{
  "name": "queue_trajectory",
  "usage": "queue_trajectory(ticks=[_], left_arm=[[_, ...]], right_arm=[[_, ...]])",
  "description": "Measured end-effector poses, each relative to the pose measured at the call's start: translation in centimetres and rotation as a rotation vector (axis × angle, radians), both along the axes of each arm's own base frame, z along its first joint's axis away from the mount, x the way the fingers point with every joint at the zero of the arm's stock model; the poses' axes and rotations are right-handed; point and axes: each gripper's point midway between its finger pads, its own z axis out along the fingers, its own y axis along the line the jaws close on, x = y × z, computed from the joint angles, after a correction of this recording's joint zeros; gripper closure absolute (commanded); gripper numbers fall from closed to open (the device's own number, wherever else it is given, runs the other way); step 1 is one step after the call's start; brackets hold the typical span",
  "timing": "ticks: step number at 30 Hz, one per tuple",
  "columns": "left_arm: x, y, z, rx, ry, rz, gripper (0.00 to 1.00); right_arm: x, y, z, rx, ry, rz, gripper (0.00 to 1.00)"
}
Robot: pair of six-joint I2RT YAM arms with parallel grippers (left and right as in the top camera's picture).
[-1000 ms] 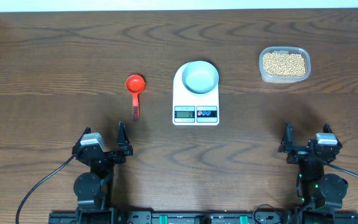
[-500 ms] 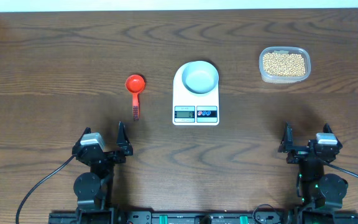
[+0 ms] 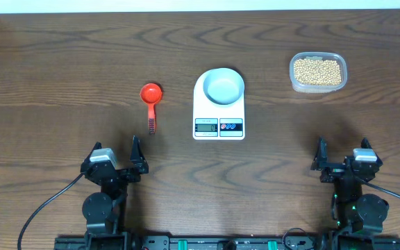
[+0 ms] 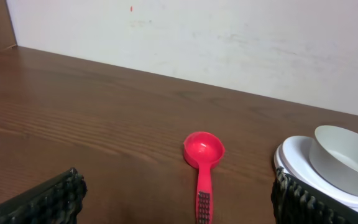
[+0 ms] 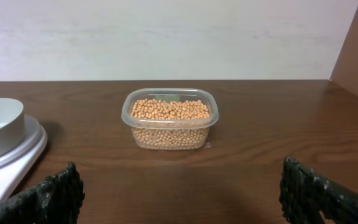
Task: Scoop item into bowl and weigh 50g on scale
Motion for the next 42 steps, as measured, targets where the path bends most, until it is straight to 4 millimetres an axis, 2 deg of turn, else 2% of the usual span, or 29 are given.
queue_trajectory(ticks=[27,30,36,38,42], left_arm=[[-0.1,0.0,-0.2,-0.001,0.021,0.000,0.02],[-0.3,0.0,-0.6,-0.002,0.062,0.000,0.02],[-0.4,0.0,-2.9,-0.008,0.209,0.001,0.02],[-0.3,0.0,-2.5,-0.008,0.231,-0.001,0.02],[0.4,0.0,-0.2,-0.008,0.239,-0.001,0.02]], right_arm=[[0.0,0.0,0.0,0.000,0.000,0.000,0.01],[0.0,0.0,0.0,0.000,0.000,0.000,0.01],[0.0,0.0,0.0,0.000,0.000,0.000,0.01],[0.0,0.0,0.0,0.000,0.000,0.000,0.01],[0.0,0.0,0.0,0.000,0.000,-0.001,0.01]])
